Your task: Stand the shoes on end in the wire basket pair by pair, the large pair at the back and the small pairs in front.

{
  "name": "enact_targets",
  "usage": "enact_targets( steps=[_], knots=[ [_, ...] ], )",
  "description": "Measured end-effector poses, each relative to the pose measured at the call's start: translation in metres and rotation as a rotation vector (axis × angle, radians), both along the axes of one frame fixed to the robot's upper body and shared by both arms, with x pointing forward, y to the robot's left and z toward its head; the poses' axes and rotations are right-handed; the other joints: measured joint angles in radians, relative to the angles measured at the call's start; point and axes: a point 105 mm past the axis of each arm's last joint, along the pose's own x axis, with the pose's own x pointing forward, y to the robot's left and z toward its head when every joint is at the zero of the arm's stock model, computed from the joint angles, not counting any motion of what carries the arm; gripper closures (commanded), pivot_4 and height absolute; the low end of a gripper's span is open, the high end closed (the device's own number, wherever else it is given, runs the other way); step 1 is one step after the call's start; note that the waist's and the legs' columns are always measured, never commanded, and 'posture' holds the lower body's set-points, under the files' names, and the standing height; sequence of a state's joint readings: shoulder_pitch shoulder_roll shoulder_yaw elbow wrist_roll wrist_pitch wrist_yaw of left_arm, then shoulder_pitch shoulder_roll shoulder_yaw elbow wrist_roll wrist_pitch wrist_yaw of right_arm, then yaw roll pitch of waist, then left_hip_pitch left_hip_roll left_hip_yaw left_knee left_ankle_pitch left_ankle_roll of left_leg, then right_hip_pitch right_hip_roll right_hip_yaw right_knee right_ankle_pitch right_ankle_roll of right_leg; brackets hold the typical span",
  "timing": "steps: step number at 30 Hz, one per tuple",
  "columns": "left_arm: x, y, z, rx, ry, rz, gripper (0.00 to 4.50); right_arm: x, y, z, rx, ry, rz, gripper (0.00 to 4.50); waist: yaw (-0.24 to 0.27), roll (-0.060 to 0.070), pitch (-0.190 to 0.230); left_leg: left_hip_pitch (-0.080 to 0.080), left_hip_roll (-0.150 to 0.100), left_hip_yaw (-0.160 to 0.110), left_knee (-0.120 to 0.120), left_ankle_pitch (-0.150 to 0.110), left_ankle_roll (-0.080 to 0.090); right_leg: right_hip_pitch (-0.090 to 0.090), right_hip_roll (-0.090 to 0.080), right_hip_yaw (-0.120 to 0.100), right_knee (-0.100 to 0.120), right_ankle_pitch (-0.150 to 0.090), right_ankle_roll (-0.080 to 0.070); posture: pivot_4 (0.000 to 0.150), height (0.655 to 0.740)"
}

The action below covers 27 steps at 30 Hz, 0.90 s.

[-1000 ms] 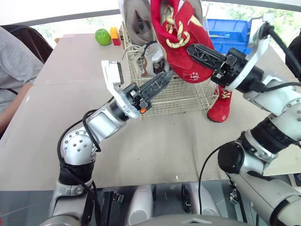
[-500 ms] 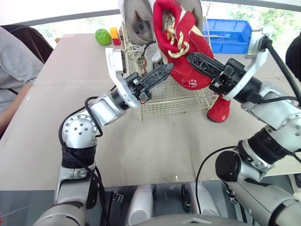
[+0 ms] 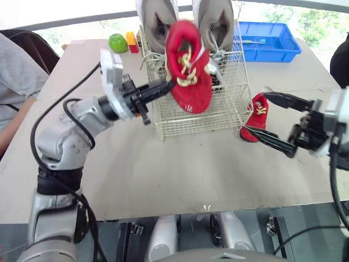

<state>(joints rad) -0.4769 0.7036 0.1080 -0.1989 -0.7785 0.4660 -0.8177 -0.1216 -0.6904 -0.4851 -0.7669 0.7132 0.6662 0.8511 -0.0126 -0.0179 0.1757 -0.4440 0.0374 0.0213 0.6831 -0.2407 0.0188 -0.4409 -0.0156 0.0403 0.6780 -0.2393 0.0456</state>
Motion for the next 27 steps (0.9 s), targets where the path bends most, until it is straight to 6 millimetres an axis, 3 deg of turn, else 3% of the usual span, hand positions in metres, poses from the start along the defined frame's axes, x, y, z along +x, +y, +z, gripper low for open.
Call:
enact_targets(
  steps=[3,6,10,13,16,25,26,27],
  knots=[
    [0.005,0.0,0.0,0.004,-0.085,0.069,4.5,-0.001,-0.001,-0.005,0.01,0.012,-0.012,0.55,0.005,0.0,0.0,0.002,0.0,0.0,0.002,0.0,0.0,0.003,0.0,0.0,0.0,0.0,0.0,0.15,0.74],
    [0.011,0.001,0.003,0.013,-0.156,0.113,4.5,-0.001,0.002,-0.003,0.022,-0.004,-0.012,0.55,0.004,-0.001,0.0,0.013,0.0,0.001,0.001,0.0,0.0,0.014,0.0,0.001,-0.002,0.0,0.0,0.15,0.74],
    [0.016,0.001,0.006,0.038,-0.225,0.147,4.5,-0.002,0.007,-0.004,0.045,0.007,0.003,0.55,0.003,-0.001,0.0,0.013,0.0,0.001,0.001,0.0,0.0,0.014,0.0,0.001,-0.001,0.0,0.0,0.15,0.74],
    [0.013,0.002,-0.005,0.096,-0.245,0.146,4.5,-0.002,0.007,-0.007,0.037,0.018,-0.004,0.55,0.001,-0.001,0.0,0.014,0.0,0.001,0.0,0.0,0.0,0.014,0.0,0.001,-0.001,0.0,0.0,0.15,0.74],
    [0.01,0.005,-0.035,0.138,-0.156,0.154,4.5,-0.003,0.007,-0.009,0.056,0.039,-0.004,0.55,0.0,-0.001,0.0,0.014,0.0,0.001,0.0,0.0,0.0,0.014,0.0,0.001,-0.001,0.0,0.0,0.15,0.74],
    [0.004,0.01,-0.041,0.189,-0.117,0.132,4.5,-0.004,0.014,-0.015,0.059,0.063,0.02,0.55,-0.001,-0.001,-0.001,0.017,0.001,0.001,-0.001,0.0,0.0,0.014,0.001,0.002,0.0,0.0,0.0,0.15,0.74],
    [0.003,0.01,-0.041,0.187,-0.109,0.126,3.7,-0.004,0.014,-0.015,0.057,0.064,0.02,0.5,-0.001,-0.001,-0.001,0.017,0.001,0.001,-0.001,0.0,0.0,0.015,0.001,0.002,0.0,0.0,0.0,0.15,0.74],
    [0.002,0.01,-0.042,0.19,-0.101,0.117,3.3,-0.004,0.015,-0.015,0.055,0.065,0.02,0.5,-0.002,-0.001,-0.001,0.017,0.001,0.001,-0.001,0.0,0.0,0.014,0.001,0.002,0.0,0.0,0.0,0.15,0.74]
  ],
)
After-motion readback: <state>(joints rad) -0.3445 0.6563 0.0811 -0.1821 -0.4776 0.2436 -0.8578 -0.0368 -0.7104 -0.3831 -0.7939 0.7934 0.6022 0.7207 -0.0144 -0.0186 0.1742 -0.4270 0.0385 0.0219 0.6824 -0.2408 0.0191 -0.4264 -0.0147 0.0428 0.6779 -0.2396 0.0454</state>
